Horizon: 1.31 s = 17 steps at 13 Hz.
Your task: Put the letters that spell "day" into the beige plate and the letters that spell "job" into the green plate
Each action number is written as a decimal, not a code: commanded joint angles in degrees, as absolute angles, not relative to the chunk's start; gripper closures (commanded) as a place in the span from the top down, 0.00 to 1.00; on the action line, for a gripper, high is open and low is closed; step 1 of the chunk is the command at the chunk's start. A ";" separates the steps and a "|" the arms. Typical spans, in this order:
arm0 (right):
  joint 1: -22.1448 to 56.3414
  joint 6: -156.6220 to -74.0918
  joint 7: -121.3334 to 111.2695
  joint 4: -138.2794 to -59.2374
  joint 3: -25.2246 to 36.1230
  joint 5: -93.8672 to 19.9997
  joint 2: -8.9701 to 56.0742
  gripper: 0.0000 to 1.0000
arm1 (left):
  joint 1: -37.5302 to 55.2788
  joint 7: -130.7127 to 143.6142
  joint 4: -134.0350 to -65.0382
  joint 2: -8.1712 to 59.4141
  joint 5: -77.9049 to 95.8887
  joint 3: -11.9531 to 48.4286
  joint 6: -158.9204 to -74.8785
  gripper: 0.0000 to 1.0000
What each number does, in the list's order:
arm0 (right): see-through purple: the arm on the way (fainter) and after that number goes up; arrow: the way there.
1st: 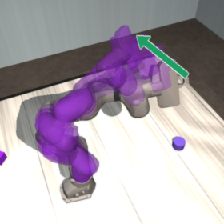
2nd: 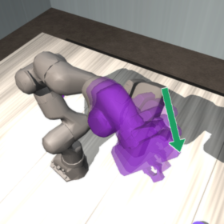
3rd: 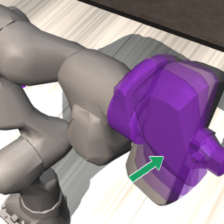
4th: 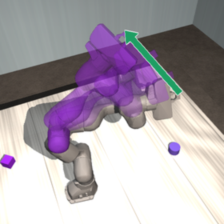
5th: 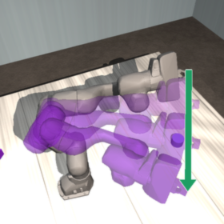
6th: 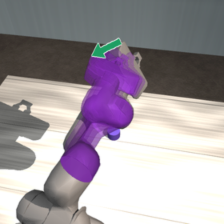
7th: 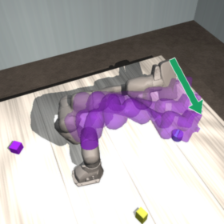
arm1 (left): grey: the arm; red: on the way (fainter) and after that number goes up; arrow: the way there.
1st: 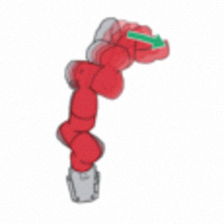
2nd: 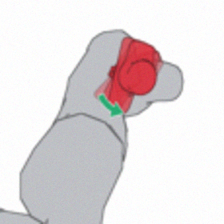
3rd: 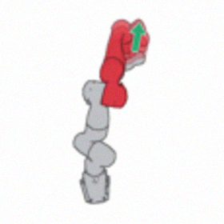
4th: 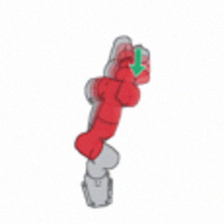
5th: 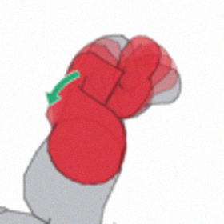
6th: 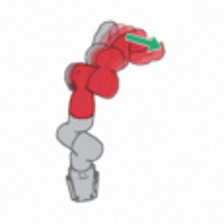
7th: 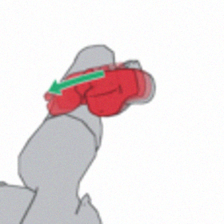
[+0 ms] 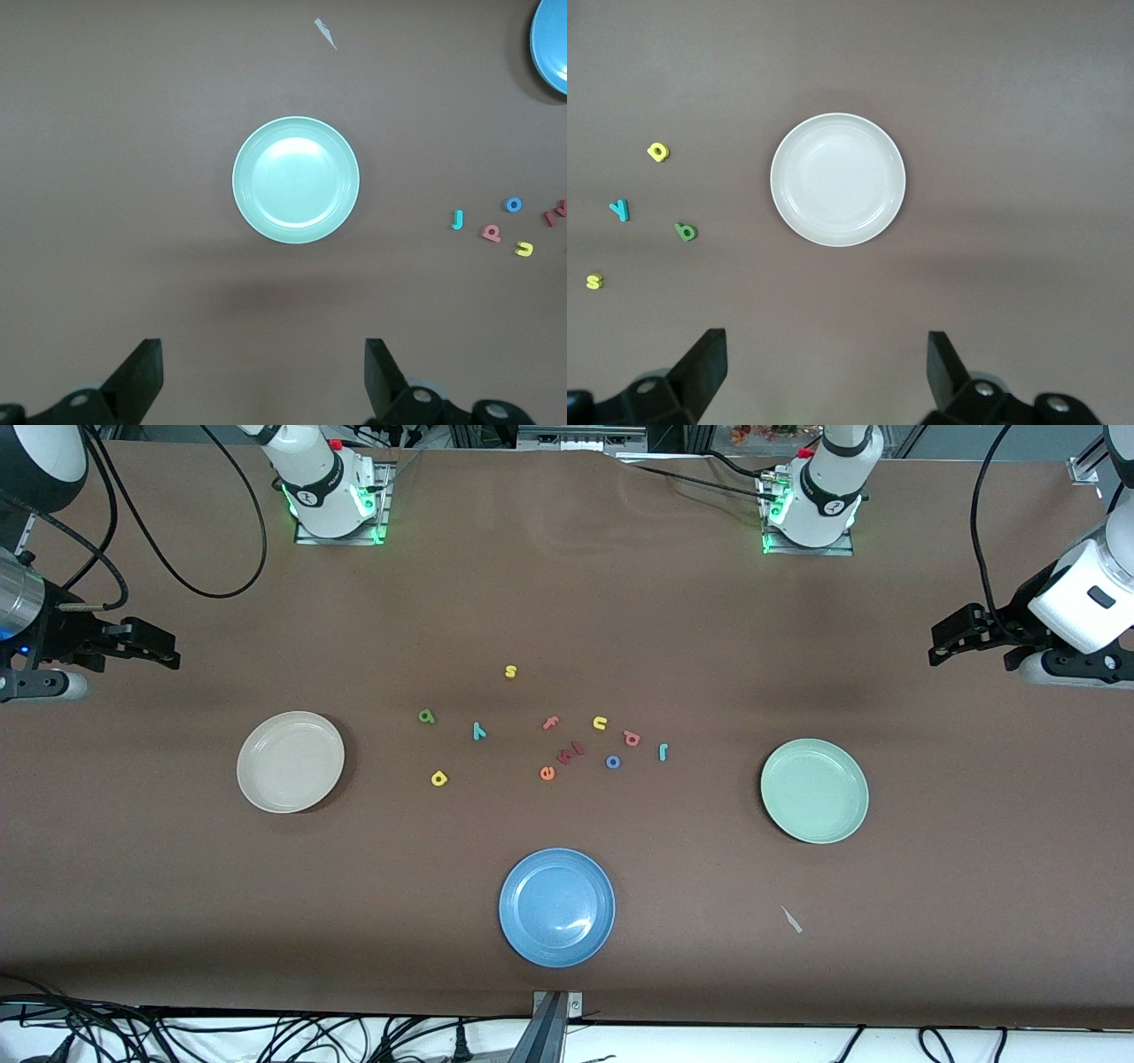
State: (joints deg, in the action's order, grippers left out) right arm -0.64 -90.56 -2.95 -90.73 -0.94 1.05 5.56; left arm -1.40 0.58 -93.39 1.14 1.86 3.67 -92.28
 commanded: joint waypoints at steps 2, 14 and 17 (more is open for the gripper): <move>-0.97 -90.70 -2.55 -90.79 -1.23 1.67 5.27 1.00 | -1.14 -0.44 -91.41 1.93 0.35 3.87 -90.97 1.00; -0.97 -90.62 -2.55 -90.97 -1.23 1.67 5.19 1.00 | -1.93 -0.79 -91.41 2.20 0.35 3.69 -91.05 1.00; -0.97 -90.62 -2.55 -90.97 -1.14 1.67 5.27 1.00 | -1.67 -0.70 -91.32 2.20 0.35 3.78 -91.05 1.00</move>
